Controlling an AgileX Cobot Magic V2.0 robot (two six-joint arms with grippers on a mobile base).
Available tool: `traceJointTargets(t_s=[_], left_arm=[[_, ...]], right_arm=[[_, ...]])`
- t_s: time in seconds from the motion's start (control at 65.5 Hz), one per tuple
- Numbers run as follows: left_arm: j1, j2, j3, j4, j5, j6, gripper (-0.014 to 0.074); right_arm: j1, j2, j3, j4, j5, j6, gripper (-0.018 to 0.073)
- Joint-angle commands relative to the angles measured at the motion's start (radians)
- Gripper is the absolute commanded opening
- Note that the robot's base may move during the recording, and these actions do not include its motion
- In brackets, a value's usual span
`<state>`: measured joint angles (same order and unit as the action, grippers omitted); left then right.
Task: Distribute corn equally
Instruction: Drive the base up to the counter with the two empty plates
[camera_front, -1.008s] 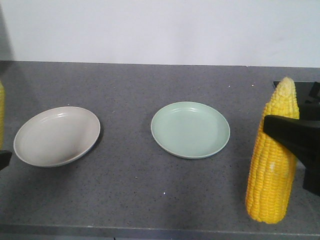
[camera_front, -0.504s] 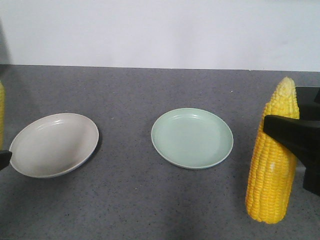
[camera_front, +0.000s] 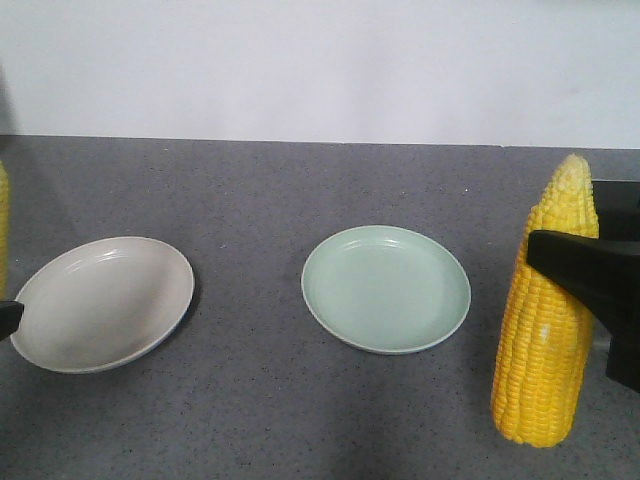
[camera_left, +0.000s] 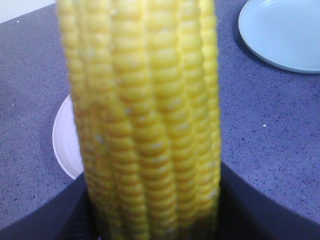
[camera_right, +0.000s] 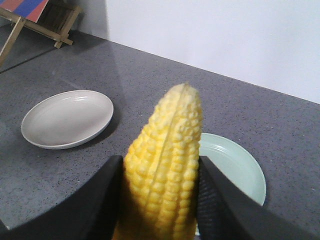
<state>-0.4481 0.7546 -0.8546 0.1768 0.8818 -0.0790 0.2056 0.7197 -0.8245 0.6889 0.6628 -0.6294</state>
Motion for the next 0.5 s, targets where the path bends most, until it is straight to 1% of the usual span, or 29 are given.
traceJointTargets(t_s=[0.0, 0.488], left_arm=[[0.001, -0.004, -0.023, 0.005, -0.064, 0.0, 0.0303], [0.001, -0.004, -0.023, 0.005, -0.064, 0.0, 0.0303]], right_arm=[[-0.003, -0.001, -0.027, 0.031, -0.058, -0.007, 0.0194], [-0.003, -0.001, -0.027, 0.031, -0.057, -0.007, 0.0194]])
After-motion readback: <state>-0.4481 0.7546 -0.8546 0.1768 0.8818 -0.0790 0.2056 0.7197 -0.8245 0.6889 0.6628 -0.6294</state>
